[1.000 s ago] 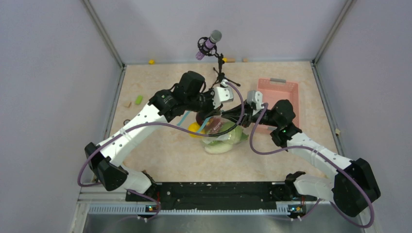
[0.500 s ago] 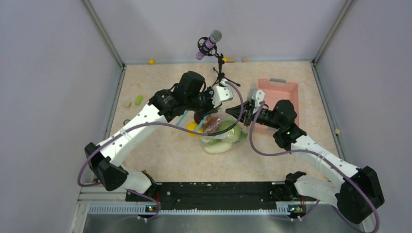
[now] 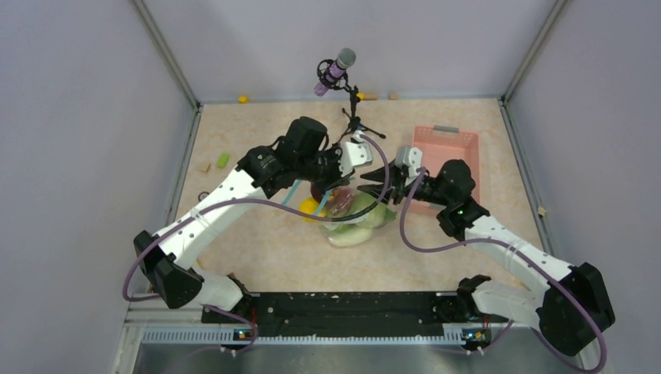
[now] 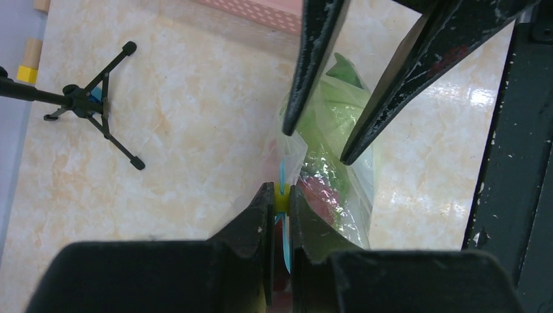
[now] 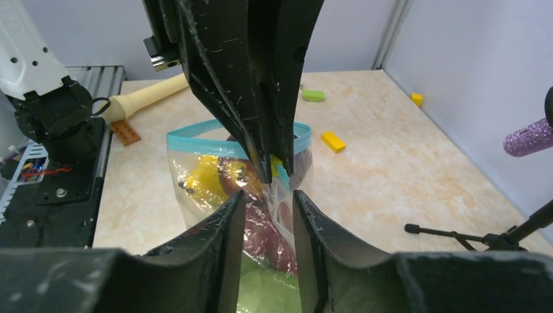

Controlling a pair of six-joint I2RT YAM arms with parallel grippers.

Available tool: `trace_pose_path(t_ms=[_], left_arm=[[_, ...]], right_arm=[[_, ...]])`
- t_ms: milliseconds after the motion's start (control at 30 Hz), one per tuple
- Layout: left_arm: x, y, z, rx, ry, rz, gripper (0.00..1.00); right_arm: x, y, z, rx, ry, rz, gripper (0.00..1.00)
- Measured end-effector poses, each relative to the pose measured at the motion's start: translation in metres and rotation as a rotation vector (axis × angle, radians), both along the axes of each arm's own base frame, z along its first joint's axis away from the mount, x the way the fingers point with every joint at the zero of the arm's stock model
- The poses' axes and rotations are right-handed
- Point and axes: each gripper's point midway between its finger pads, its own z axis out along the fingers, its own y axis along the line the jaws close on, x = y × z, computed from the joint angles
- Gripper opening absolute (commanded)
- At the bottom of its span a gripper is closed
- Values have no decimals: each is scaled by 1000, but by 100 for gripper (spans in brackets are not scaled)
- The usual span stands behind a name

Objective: Place the food in the zip-top bag and seal the zipper

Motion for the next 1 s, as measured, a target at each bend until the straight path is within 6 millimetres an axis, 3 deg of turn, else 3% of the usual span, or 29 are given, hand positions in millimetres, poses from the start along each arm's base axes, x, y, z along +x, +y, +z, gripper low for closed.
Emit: trace_pose_path(t_ms=[100,200,300,367,400,733,1000], left_arm=[[-4,-1,2,-12,3,-23,0],[-8,-3,4,-23,5,-47,0],[-11,-5,5,-30,9,-68,0],[-12,-5,5,-32,11,-73,0],[-13,-5,5,-33,12,-75,0],[-16,-5,7,-41,15,-83,0],[-17,-7,9,-60,-7,-90,0]], right_arm=[[-1,3,2,10,-9,21,41],[-2,5,7,29,-28,44,38],[-3,8,5,34,-26,63,24],[-2,10,1,29,-13,76,4],[-2,12,-2,27,-2,83,0],[-3,14,0,42,28,94,0],[-11,-1,10,66,56,25,0]])
